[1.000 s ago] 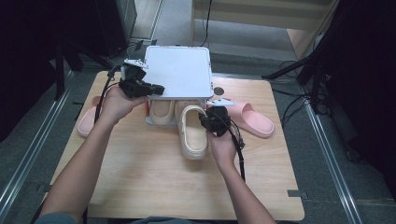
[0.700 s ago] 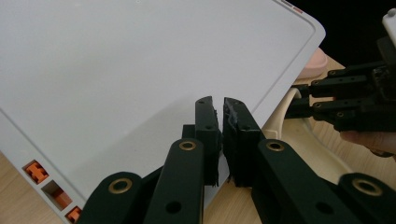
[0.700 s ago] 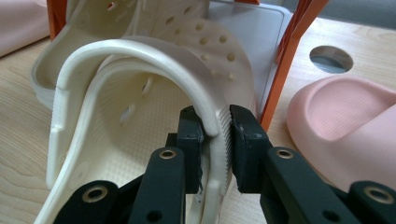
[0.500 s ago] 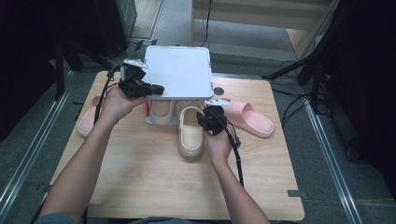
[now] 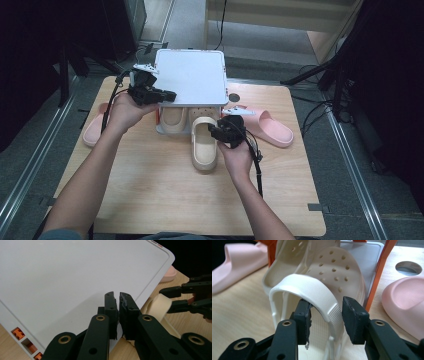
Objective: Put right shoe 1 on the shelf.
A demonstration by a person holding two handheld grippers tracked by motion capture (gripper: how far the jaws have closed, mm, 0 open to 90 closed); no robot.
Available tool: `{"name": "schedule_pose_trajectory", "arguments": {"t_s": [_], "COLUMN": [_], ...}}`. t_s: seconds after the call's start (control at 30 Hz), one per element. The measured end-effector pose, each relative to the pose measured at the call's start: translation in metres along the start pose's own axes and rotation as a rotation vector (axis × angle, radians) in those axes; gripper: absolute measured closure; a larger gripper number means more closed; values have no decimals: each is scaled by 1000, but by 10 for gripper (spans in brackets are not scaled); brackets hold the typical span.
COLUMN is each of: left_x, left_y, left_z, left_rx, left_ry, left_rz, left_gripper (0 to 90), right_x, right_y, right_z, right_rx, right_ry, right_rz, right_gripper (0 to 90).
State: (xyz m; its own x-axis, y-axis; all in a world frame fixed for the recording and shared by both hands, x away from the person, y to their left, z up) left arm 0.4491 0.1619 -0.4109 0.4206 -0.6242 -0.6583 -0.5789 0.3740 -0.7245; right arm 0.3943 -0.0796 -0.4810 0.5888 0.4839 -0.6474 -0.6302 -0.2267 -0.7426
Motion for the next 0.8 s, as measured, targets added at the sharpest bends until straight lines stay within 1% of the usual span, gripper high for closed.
{"name": "schedule_pose_trajectory", "arguments": {"t_s": [0.1, 0.23, 0.33, 0.53, 0.63, 0.7, 0.73, 0.8], "left_x": [0, 0, 0, 0, 0, 0, 0, 0], "left_y": [0, 0, 0, 0, 0, 1, 1, 0], "left_z": [0, 0, 0, 1, 1, 1, 1, 1], "left_rx": [-2, -3, -4, -5, -6, -6, -7, -6], "left_ry": [3, 2, 4, 5, 8, 9, 9, 7], "left_rz": [-1, 0, -3, -2, -5, -6, -6, -4], "left_gripper": [846, 845, 845, 845, 845, 845, 845, 846], "right_x": [-7, -13, -17, -25, -30, -34, -36, -39], "right_y": [5, 10, 13, 18, 20, 24, 27, 34], "right_z": [0, -2, -1, 3, 5, 7, 9, 13], "right_rx": [-30, -30, -31, -56, -68, -66, -75, -82], "right_ry": [-2, -26, -50, -66, -70, -79, -84, -98], "right_rz": [10, 29, 45, 63, 63, 67, 69, 82], "right_gripper": [600, 561, 541, 525, 526, 555, 568, 621]}}
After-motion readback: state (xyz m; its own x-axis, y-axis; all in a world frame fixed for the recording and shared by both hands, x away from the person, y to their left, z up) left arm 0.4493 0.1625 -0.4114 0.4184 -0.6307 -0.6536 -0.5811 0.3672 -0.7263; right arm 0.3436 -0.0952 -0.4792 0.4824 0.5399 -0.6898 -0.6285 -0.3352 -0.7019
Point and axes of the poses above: each handheld gripper's, and its own axes: x roughly forward along the jaws, y roughly out of its underside, z roughly to its left, the point moved 4 cm from there along x, roughly forward along the jaws, and after that the axes turned 4 degrees about z, right-handed, at the moved point
